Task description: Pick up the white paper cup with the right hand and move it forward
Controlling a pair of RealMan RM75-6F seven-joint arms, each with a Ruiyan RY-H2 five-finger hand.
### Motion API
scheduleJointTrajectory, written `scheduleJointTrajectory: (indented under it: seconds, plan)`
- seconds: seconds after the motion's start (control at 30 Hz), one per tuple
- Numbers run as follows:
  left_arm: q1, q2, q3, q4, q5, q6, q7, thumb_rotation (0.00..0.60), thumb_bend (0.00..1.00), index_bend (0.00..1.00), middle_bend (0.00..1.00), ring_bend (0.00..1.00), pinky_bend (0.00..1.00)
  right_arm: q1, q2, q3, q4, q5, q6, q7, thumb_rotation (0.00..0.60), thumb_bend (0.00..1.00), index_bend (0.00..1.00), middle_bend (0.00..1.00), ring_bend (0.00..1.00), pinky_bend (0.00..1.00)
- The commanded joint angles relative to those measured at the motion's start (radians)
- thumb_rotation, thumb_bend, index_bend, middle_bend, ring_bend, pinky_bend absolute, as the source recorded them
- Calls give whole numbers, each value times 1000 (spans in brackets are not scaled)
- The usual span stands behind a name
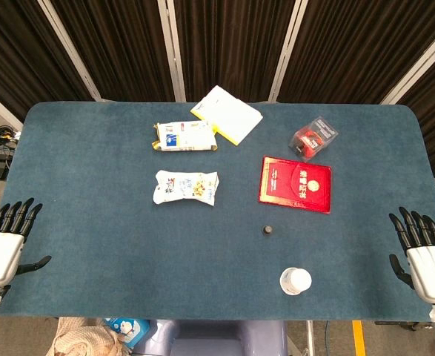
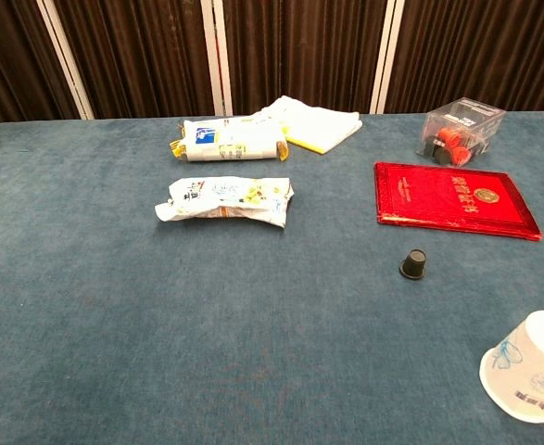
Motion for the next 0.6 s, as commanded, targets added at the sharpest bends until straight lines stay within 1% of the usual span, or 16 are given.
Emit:
scheduleJointTrajectory:
  seconds: [0.03,0.33,0.4,0.53,0.6]
  plan:
    - [0,0,0,0,0,0,-1,600,0,0,0,0,0,-1,0,0,0,0,1,0,600,415,0,0,0,87]
    - [1,0,0,0,2,3,-1,600,0,0,0,0,0,0,2,-2,-4,-10,5,9,600,415,0,0,0,87]
    - [1,-1,0,2,1,1,-2,600,0,0,0,0,0,3,2,-4,-6,-27,13,22,600,409,0,0,0,87]
    - [-1,-1,-2,3,-4,-3,-7,600,0,0,0,0,0,16,6,-13,-10,-62,11,54,600,366,0,0,0,87]
    - [-2,-1,-2,4,-6,-6,-11,600,0,0,0,0,0,33,13,-23,-9,-98,0,80,600,357,0,0,0,87]
